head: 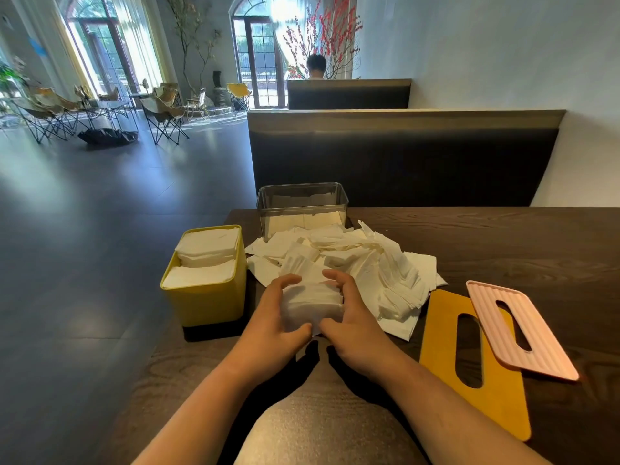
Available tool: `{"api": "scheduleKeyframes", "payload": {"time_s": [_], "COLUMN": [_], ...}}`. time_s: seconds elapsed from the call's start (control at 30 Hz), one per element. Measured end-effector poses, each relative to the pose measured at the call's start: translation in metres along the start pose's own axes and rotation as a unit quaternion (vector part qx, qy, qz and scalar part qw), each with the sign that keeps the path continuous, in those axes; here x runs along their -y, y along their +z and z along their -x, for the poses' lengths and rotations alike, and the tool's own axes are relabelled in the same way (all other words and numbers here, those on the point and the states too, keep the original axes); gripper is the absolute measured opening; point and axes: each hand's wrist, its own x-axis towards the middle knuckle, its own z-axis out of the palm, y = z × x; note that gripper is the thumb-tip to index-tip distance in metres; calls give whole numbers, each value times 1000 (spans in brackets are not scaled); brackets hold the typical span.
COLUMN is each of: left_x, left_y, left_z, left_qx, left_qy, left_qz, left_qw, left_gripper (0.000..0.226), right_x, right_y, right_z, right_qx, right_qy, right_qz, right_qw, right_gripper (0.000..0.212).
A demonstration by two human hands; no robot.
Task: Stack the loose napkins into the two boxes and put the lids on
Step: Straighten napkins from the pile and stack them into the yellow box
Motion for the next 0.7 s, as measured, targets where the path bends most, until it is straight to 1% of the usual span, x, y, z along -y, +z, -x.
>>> {"api": "scheduleKeyframes", "payload": {"time_s": [0.1, 0.17, 0.2, 0.3, 0.37, 0.47, 0.53, 0.6, 0.7], "left_x": [-8, -9, -9, -6, -8, -7, -5, -6, -6], "left_y": [1, 4, 5, 6, 5, 3, 2, 2, 3], "left_z": [3, 3, 2, -1, -1, 0, 1, 0, 0], "left_qx": [42, 46, 36, -34, -47, 2, 26, 31, 17], "left_qy": [-12, -10, -9, -9, -13, -13, -20, -29, -23], "left_qz": [73, 78, 69, 38, 58, 47, 38, 38, 40], "left_qw": [996, 996, 997, 999, 997, 999, 999, 998, 999], "left_gripper": [84, 84, 84, 75, 69, 77, 84, 85, 75], "right_x": [2, 1, 0, 0, 1, 1, 1, 0, -3], "right_y": [0, 1, 2, 3, 1, -2, -1, 1, 2], "right_z": [0, -1, -2, -3, -4, -2, -1, -2, -6], "right_qx": [14, 1, -18, -72, -68, -17, -5, -32, -77], "right_qy": [2, 1, 1, -3, -7, -3, 4, 5, 9], "right_qz": [7, -9, -26, -71, -59, 11, 43, 33, -37], "right_qw": [1000, 1000, 1000, 995, 996, 1000, 999, 999, 996], "right_gripper": [81, 79, 78, 72, 70, 74, 74, 70, 65]}}
